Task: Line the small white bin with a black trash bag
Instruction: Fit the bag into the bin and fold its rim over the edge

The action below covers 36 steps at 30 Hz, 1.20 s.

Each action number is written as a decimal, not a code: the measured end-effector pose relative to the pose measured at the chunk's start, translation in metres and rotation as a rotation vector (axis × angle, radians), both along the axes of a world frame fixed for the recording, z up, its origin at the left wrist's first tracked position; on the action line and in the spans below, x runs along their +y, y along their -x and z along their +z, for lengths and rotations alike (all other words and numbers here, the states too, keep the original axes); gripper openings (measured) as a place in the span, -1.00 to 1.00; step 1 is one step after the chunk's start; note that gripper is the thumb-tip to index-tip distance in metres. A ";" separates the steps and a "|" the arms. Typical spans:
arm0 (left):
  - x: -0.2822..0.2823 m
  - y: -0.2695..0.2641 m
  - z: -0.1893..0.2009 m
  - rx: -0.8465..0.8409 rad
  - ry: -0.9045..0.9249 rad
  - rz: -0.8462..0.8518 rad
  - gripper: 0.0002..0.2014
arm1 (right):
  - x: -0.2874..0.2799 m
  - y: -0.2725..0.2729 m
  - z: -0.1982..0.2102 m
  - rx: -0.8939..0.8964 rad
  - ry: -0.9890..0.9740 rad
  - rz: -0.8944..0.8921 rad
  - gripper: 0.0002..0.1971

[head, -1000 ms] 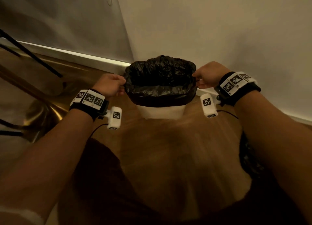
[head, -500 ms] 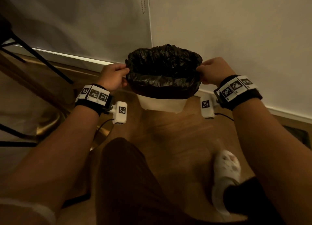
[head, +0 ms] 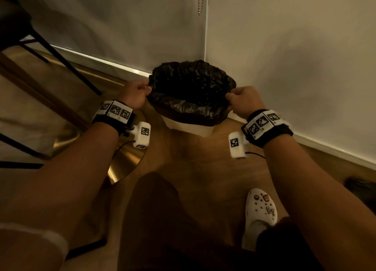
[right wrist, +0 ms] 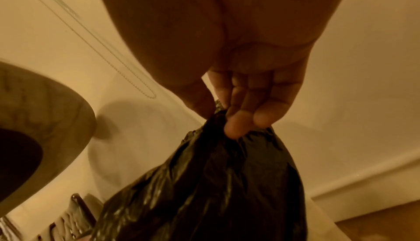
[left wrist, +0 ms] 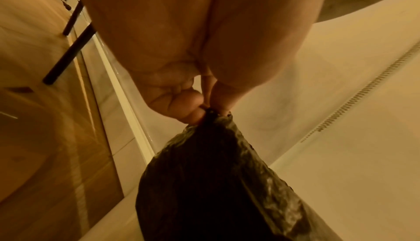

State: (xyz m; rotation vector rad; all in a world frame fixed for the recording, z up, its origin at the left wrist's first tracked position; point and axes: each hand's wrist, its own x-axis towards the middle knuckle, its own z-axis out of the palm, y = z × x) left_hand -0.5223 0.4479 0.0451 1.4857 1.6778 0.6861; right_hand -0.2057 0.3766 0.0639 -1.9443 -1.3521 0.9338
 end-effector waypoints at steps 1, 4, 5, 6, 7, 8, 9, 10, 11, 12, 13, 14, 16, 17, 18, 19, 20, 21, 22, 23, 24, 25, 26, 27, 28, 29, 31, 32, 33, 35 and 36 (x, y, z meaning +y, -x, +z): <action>0.006 0.004 -0.004 0.004 0.016 0.017 -0.68 | 0.008 0.004 -0.006 0.007 0.003 0.012 -0.75; 0.025 0.016 -0.022 0.029 0.062 0.057 -0.61 | 0.029 0.015 -0.024 0.022 0.023 0.027 -0.76; 0.030 0.019 -0.027 0.050 0.072 0.055 -0.60 | 0.035 0.019 -0.031 0.025 0.032 0.033 -0.75; 0.037 0.022 -0.032 0.072 0.079 0.056 -0.60 | 0.041 0.022 -0.037 0.021 0.041 0.044 -0.75; 0.043 0.025 -0.038 0.093 0.085 0.054 -0.60 | 0.046 0.026 -0.044 0.017 0.049 0.052 -0.76; 0.049 0.028 -0.043 0.106 0.093 0.053 -0.60 | 0.050 0.030 -0.050 0.013 0.057 0.060 -0.78; 0.052 0.031 -0.048 0.125 0.100 0.047 -0.61 | 0.054 0.034 -0.057 0.017 0.067 0.066 -0.80; 0.056 0.036 -0.054 0.147 0.102 0.037 -0.61 | 0.058 0.037 -0.064 0.027 0.082 0.066 -0.81; 0.059 0.039 -0.058 0.174 0.107 0.019 -0.61 | 0.062 0.040 -0.071 0.037 0.095 0.065 -0.84; 0.063 0.043 -0.064 0.189 0.112 -0.003 -0.62 | 0.066 0.042 -0.078 0.042 0.104 0.068 -0.86; 0.068 0.047 -0.070 0.193 0.112 -0.029 -0.63 | 0.068 0.044 -0.085 0.045 0.108 0.069 -0.86; 0.073 0.049 -0.076 0.189 0.110 -0.041 -0.66 | 0.070 0.045 -0.090 0.040 0.112 0.069 -0.84; 0.084 0.061 -0.099 0.186 0.104 -0.045 -0.71 | 0.074 0.049 -0.099 0.024 0.123 0.087 -0.80; 0.086 0.064 -0.105 0.204 0.102 -0.039 -0.68 | 0.075 0.050 -0.102 0.019 0.125 0.096 -0.76; 0.084 0.063 -0.104 0.224 0.095 -0.023 -0.64 | 0.075 0.052 -0.104 0.016 0.132 0.102 -0.71; 0.081 0.062 -0.105 0.222 0.093 -0.003 -0.62 | 0.075 0.053 -0.105 0.015 0.144 0.100 -0.68; 0.076 0.058 -0.099 0.214 0.092 0.017 -0.65 | 0.074 0.053 -0.108 0.022 0.150 0.087 -0.68; 0.070 0.051 -0.089 0.203 0.094 0.029 -0.69 | 0.074 0.052 -0.110 0.031 0.146 0.067 -0.71; 0.067 0.046 -0.085 0.190 0.092 0.035 -0.74 | 0.074 0.051 -0.111 0.040 0.141 0.057 -0.77; 0.065 0.042 -0.084 0.181 0.093 0.037 -0.75 | 0.073 0.050 -0.113 0.052 0.137 0.052 -0.81; 0.065 0.040 -0.085 0.184 0.090 0.029 -0.76 | 0.073 0.049 -0.114 0.059 0.135 0.044 -0.80; 0.066 0.039 -0.086 0.187 0.090 0.025 -0.76 | 0.074 0.049 -0.115 0.063 0.132 0.039 -0.78; 0.068 0.039 -0.089 0.174 0.089 0.039 -0.76 | 0.075 0.050 -0.116 0.070 0.129 0.036 -0.78; 0.068 0.039 -0.090 0.154 0.089 0.057 -0.76 | 0.074 0.052 -0.117 0.079 0.123 0.031 -0.79; 0.069 0.038 -0.093 0.136 0.090 0.075 -0.76 | 0.074 0.053 -0.117 0.088 0.120 0.024 -0.80; 0.069 0.038 -0.094 0.123 0.098 0.085 -0.75 | 0.074 0.054 -0.117 0.098 0.120 0.015 -0.80; 0.067 0.038 -0.095 0.107 0.114 0.098 -0.73 | 0.074 0.056 -0.118 0.120 0.125 -0.002 -0.76; 0.067 0.039 -0.096 0.101 0.113 0.107 -0.72 | 0.074 0.056 -0.118 0.122 0.128 -0.006 -0.75; 0.068 0.039 -0.096 0.105 0.110 0.111 -0.72 | 0.073 0.056 -0.119 0.122 0.123 -0.008 -0.73; 0.070 0.040 -0.097 0.134 0.113 0.114 -0.74 | 0.075 0.057 -0.120 0.123 0.119 -0.014 -0.68; 0.071 0.041 -0.097 0.136 0.117 0.117 -0.74 | 0.075 0.057 -0.120 0.128 0.120 -0.019 -0.66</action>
